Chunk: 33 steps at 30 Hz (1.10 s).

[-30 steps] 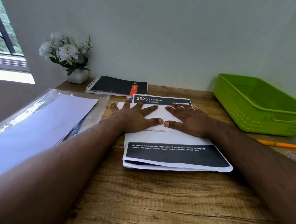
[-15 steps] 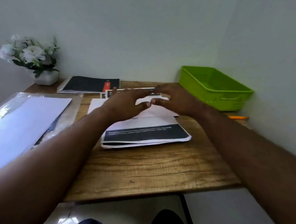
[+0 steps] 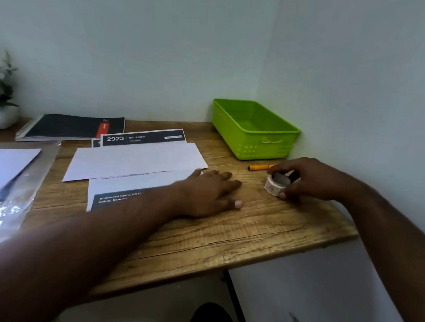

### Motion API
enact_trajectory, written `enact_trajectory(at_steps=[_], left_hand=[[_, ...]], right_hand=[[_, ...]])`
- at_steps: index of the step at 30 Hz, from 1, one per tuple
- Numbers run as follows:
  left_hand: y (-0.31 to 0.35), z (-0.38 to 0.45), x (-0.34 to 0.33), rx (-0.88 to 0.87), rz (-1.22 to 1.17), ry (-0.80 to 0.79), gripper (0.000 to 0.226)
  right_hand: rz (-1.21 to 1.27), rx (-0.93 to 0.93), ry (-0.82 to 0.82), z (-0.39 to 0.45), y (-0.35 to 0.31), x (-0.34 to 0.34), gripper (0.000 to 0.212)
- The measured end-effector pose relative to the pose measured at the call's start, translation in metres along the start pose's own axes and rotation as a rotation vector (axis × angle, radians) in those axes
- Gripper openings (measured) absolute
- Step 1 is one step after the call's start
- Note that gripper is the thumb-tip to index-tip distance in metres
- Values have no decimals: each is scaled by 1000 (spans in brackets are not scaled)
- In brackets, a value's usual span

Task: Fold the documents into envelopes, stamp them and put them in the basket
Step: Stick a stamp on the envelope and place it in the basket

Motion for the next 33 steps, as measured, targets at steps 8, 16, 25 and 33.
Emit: enact_trajectory(at_steps=[8, 16, 25, 33], left_hand=[[-29, -35, 23, 391, -1125, 622, 33], [-98, -74, 35, 462, -1109, 789, 6], [-130, -77, 14, 454, -991, 780, 9], [-137, -68, 3, 424, -1034, 776, 6]], right_hand=[[672, 391, 126, 47, -79, -45, 82], [762, 534, -20, 122, -170, -73, 83], [1105, 359, -29, 160, -181, -103, 27], [1135, 426, 154, 163, -178, -104, 10]])
Point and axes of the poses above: each hand's wrist, its own z-axis towards the middle knuckle, its own x-axis out of the back of the hand, y = z × x, the point moved 1 cm from there along z, towards the middle knuckle, and after that the axes turned 5 degrees about z, right-handed, at the moved point
